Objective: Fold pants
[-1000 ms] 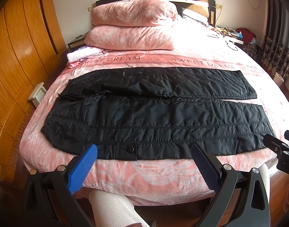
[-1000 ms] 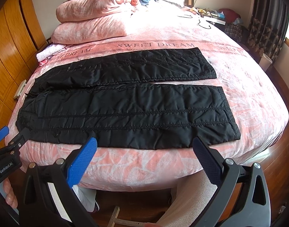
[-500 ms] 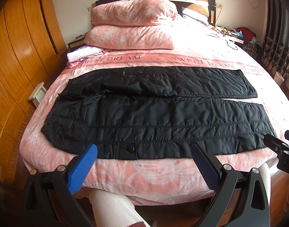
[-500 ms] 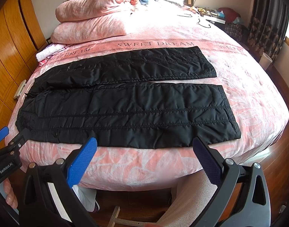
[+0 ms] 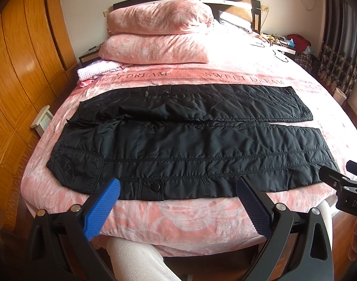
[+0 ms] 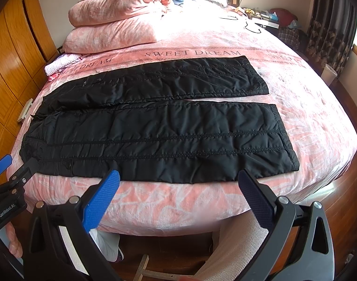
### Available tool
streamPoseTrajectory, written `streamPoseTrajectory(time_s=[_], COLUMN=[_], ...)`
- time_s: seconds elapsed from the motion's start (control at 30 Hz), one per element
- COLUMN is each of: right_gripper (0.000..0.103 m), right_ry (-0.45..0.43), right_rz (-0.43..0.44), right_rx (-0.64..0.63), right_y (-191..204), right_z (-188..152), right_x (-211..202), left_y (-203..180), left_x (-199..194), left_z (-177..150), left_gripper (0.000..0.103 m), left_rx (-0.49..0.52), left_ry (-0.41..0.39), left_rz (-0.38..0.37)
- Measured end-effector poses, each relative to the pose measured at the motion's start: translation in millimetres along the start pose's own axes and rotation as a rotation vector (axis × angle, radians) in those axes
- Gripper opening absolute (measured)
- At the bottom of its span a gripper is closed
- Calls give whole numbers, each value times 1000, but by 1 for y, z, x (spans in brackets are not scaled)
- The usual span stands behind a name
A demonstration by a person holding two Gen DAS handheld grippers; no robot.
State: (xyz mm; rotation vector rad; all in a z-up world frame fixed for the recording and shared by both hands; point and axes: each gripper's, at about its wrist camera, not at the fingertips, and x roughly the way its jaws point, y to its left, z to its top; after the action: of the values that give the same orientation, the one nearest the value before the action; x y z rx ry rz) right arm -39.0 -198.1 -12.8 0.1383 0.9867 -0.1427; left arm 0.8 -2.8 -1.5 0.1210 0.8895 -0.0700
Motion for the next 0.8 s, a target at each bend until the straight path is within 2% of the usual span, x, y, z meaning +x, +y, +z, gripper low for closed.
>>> streamPoseTrajectory(time_s=[0.33,0.47,0.8], right_gripper=[101,101,101], right_ry=[11,20,27], right_rz=[22,72,119], right_rx=[4,27,14], right_y=[1,-2,-1], right_z=[0,2,13], right_x=[8,11,25], left_y=[3,4,3], left_x=[6,10,30], left_z=[3,4,12], left_gripper=[99,99,99], left_rx=[-10,-11,-19], left_ry=[14,19,50], left_rz=[11,12,-15])
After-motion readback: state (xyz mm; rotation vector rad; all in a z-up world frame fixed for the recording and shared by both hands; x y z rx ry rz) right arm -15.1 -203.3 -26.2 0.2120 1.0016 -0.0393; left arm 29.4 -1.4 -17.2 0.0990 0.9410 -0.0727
